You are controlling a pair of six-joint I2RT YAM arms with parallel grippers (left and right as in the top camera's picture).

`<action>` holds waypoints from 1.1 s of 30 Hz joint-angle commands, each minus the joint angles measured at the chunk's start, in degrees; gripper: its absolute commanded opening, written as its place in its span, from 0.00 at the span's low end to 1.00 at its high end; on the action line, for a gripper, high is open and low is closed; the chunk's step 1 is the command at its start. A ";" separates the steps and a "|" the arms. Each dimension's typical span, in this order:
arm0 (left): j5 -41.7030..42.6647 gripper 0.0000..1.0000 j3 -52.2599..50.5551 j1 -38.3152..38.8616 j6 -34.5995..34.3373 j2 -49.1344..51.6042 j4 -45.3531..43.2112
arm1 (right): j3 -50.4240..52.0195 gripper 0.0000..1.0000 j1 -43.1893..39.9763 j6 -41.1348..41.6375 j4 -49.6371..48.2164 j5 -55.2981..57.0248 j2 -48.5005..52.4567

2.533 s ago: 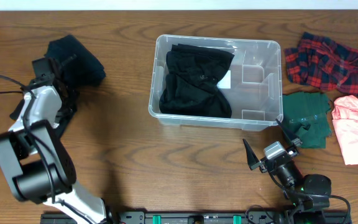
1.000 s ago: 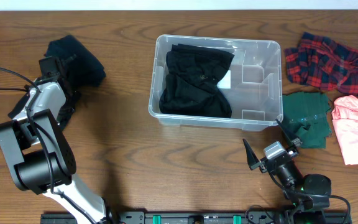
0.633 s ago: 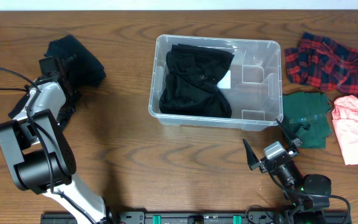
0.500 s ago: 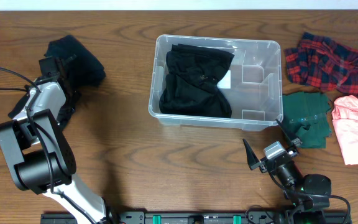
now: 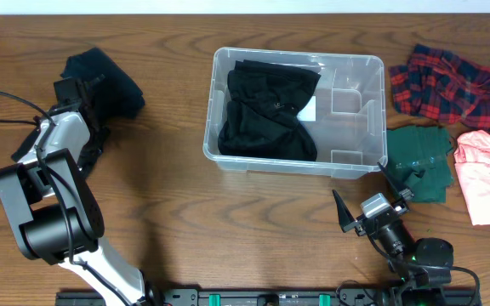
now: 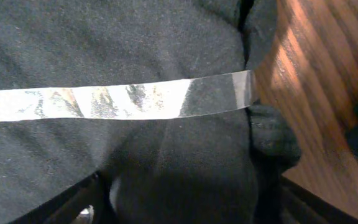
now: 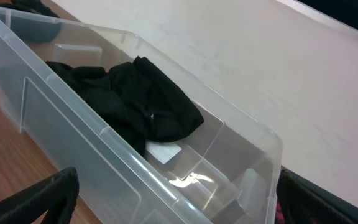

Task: Pack container
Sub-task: 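Grasp the taped black folded garment with the left gripper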

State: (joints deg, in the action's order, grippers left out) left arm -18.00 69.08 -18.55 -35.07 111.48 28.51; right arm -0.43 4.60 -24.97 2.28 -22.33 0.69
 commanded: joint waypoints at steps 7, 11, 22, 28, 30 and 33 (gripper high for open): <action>4.04 0.52 -2.27 -0.98 -0.57 4.61 1.42 | 0.11 0.99 0.33 -0.59 0.13 -0.35 -0.26; 4.02 0.37 -2.27 -0.98 -0.57 4.61 1.44 | 0.11 0.99 0.33 -0.59 0.13 -0.35 -0.26; 4.02 0.06 -1.44 -0.98 8.96 2.29 2.27 | 0.11 0.99 0.33 -0.59 0.13 -0.35 -0.26; 4.17 0.06 -1.44 -0.98 10.82 -5.92 3.04 | 0.11 0.99 0.33 -0.59 0.13 -0.35 -0.26; 5.88 0.06 -1.44 -0.98 12.85 -10.32 3.37 | 0.11 0.99 0.33 -0.59 0.13 -0.35 -0.26; 8.63 0.06 -1.44 -0.70 13.00 -16.70 4.09 | 0.11 0.99 0.33 -0.59 0.13 -0.35 -0.26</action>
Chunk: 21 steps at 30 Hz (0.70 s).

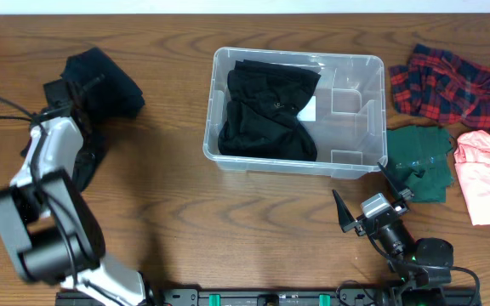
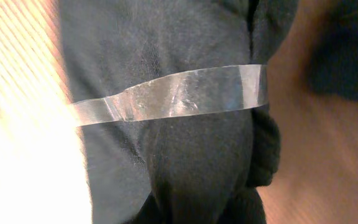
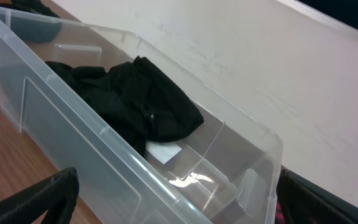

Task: Pack container
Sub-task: 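Grasp the taped black folded garment with the left gripper, then lift the black garment and carry it into the container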

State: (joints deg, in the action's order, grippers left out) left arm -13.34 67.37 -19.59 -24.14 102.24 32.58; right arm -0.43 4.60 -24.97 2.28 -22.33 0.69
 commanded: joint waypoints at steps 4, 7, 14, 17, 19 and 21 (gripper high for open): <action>7.17 0.06 0.26 2.54 3.37 -15.34 0.07 | 0.11 0.99 0.33 -0.59 0.13 -0.35 -0.26; 8.70 0.06 0.26 5.77 4.15 -20.55 -0.57 | 0.11 0.99 0.33 -0.59 0.13 -0.37 -0.26; 19.58 0.06 0.28 18.32 12.04 -29.31 -8.44 | 0.11 0.99 0.33 -0.59 0.13 -0.35 -0.26; 25.57 0.06 0.28 24.37 13.68 -31.08 -14.47 | 0.11 0.99 0.33 -0.59 0.13 -0.35 -0.26; 30.08 0.06 0.28 28.15 13.64 -31.28 -19.19 | 0.11 0.99 0.33 -0.59 0.13 -0.35 -0.26; 35.69 0.06 0.28 31.41 13.60 -30.93 -23.58 | 0.11 0.99 0.33 -0.59 0.13 -0.35 -0.26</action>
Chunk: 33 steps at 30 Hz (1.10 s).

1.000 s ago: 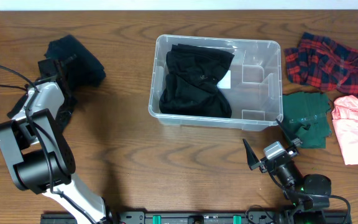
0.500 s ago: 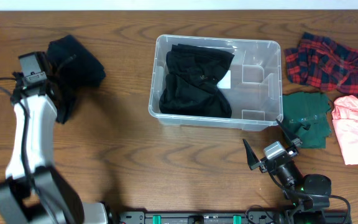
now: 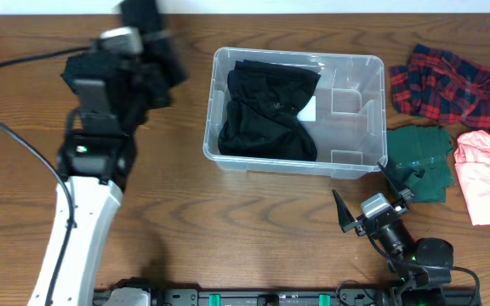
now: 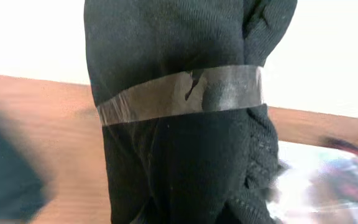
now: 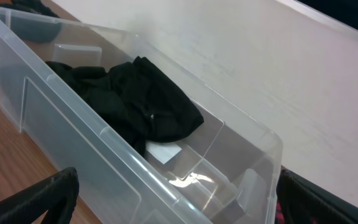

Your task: Pack container

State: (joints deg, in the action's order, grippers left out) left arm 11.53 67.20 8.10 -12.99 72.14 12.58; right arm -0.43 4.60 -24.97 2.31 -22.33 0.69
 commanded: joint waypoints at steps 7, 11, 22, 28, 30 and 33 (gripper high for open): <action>17.44 0.06 0.46 13.18 2.45 3.39 -10.54 | 0.11 0.99 0.33 -0.59 0.11 -0.35 -0.26; 18.47 0.06 0.46 18.16 2.54 7.69 -13.27 | 0.11 0.99 0.33 -0.59 0.11 -0.35 -0.26; 6.60 0.06 0.46 26.21 13.62 16.72 -18.99 | 0.11 0.99 0.33 -0.59 0.11 -0.35 -0.26; -3.69 0.06 0.46 28.55 16.63 17.68 -18.75 | 0.11 0.99 0.33 -0.59 0.11 -0.37 -0.26; -5.40 0.06 0.44 29.14 20.98 17.68 -18.21 | 0.11 0.99 0.33 -0.59 0.11 -0.35 -0.26; -14.01 0.06 0.44 29.77 25.05 17.68 -16.39 | 0.11 0.99 0.33 -0.59 0.11 -0.35 -0.26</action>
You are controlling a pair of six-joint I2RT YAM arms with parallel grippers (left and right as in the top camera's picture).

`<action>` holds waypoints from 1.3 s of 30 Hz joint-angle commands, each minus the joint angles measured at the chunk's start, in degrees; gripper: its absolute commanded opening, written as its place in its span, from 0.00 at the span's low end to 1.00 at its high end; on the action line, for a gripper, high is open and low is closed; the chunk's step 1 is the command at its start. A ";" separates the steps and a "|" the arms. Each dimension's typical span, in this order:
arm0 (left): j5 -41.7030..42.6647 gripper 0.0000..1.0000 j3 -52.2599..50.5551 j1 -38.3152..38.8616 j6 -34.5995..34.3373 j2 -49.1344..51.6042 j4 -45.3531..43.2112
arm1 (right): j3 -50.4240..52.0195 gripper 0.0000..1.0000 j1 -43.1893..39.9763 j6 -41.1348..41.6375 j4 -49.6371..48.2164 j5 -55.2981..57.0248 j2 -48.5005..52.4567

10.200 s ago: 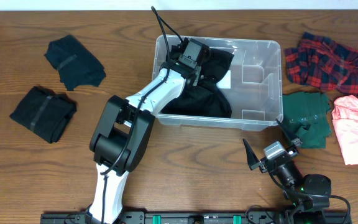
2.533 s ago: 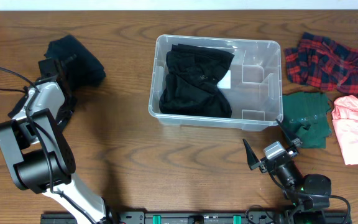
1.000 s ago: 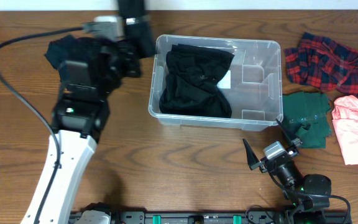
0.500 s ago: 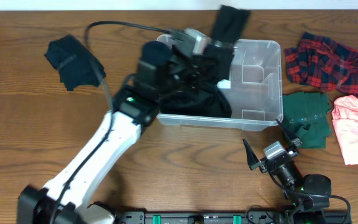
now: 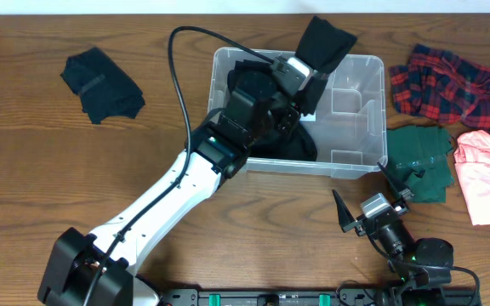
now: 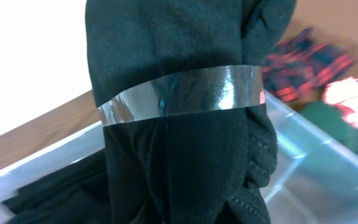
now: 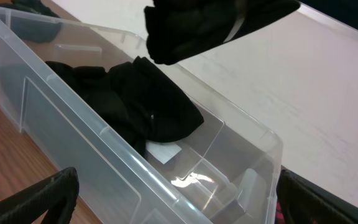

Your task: Pack container

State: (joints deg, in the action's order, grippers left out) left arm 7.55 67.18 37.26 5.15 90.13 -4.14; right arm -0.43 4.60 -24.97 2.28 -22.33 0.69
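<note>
A clear plastic container (image 5: pixel 360 166) stands mid-table with black clothing (image 5: pixel 262 127) heaped in its left half. My left gripper (image 5: pixel 306 68) is shut on a folded dark garment (image 5: pixel 327 39) banded with clear tape (image 6: pixel 179 93), held above the container's back rim. That garment fills the left wrist view and hides the fingers. It also shows at the top of the right wrist view, as the dark garment (image 7: pixel 210 25). My right gripper (image 5: pixel 366 212) rests open near the front edge, right of centre, aimed at the container (image 7: pixel 104 134).
A second dark garment (image 5: pixel 102 82) lies on the table at far left. To the right of the container lie a red plaid cloth (image 5: pixel 453 85), a green cloth (image 5: pixel 419 157) and a pink cloth (image 5: pixel 487 174). The container's right half has small dividers (image 5: pixel 347 100).
My left arm, then holding the taped garment up left of the container, now reaches over the container with the garment above its back rim. The right arm has not moved.
My left gripper was down on the dark garments at the table's far left. It stayed there at the following moment, then held a taped garment raised off the table, and now holds it over the container. One dark garment stays at the left.
</note>
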 commanded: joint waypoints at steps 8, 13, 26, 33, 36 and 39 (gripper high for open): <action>-24.87 0.06 0.46 0.59 1.03 -0.31 6.03 | 0.11 0.99 0.33 -0.59 0.13 -0.35 -0.26; -27.17 0.06 0.46 0.59 -8.33 0.11 6.75 | 0.11 0.99 0.35 -0.59 0.13 -0.35 -0.26; -27.10 0.06 0.44 0.04 27.74 5.44 7.15 | 0.11 0.99 0.33 -0.59 0.13 -0.35 -0.26; -19.32 0.06 0.44 -2.62 47.82 6.03 11.67 | 0.11 0.99 0.33 -0.59 0.13 -0.35 -0.26; -16.98 0.06 0.44 -4.48 48.24 6.03 13.00 | 0.11 0.99 0.33 -0.59 0.13 -0.35 -0.26; -9.73 0.06 0.44 -6.91 48.26 6.05 14.05 | 0.11 0.99 0.33 -0.59 0.13 -0.35 -0.26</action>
State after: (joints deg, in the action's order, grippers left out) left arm -9.54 67.18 32.36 49.63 96.47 9.78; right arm -0.43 4.60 -24.97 2.28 -22.33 0.69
